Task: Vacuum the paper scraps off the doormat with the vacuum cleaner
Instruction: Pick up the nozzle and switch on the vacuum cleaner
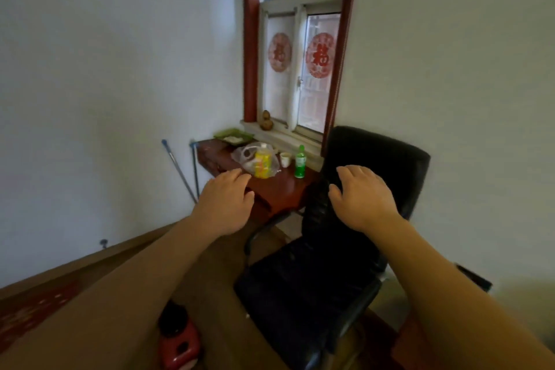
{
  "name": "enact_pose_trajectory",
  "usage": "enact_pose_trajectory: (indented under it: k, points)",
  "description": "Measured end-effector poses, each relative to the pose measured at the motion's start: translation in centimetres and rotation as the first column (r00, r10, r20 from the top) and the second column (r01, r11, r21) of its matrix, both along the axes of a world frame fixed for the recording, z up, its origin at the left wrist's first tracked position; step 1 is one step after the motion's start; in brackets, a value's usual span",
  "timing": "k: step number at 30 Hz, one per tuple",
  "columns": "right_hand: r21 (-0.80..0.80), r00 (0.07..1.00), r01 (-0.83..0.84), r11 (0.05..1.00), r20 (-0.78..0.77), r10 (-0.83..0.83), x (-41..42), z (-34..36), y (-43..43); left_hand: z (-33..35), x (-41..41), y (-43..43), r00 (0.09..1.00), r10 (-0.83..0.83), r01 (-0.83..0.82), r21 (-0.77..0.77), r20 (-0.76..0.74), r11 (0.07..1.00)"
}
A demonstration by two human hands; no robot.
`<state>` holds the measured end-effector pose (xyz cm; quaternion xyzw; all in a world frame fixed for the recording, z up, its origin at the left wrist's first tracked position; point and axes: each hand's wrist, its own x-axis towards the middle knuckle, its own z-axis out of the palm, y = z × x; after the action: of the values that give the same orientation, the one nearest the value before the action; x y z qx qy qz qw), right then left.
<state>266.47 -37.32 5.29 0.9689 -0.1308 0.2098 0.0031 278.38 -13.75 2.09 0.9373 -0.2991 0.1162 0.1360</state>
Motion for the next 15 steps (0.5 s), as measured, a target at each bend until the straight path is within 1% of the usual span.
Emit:
enact_pose_trajectory:
  k: [4, 7, 11, 15]
  points:
    - [-0.003, 0.990, -0.139, 0.990, -0.010, 0.139, 4.8, -1.1, 7.9, -0.4, 2.0, 8.9, 0.995, 0.095, -0.095, 0.003, -0.013, 0.995]
    - [-0.023, 0.979, -0.201, 0.979, -0.038, 0.200, 7.8, -1.4, 12.2, -0.4, 3.0, 13.8, 0.986, 0.163, -0.163, -0.002, -0.033, 0.987]
    - [-0.026, 0.961, -0.277, 0.961, -0.028, 0.276, 12.0, -1.3, 15.9, -0.8, 5.5, 18.2, 0.969, 0.246, -0.247, -0.024, -0.033, 0.969]
    - [-0.019, 0.939, -0.343, 0.939, -0.019, 0.343, 16.7, -2.0, 18.3, -1.6, 8.9, 20.5, 0.947, 0.313, -0.316, -0.035, -0.065, 0.948]
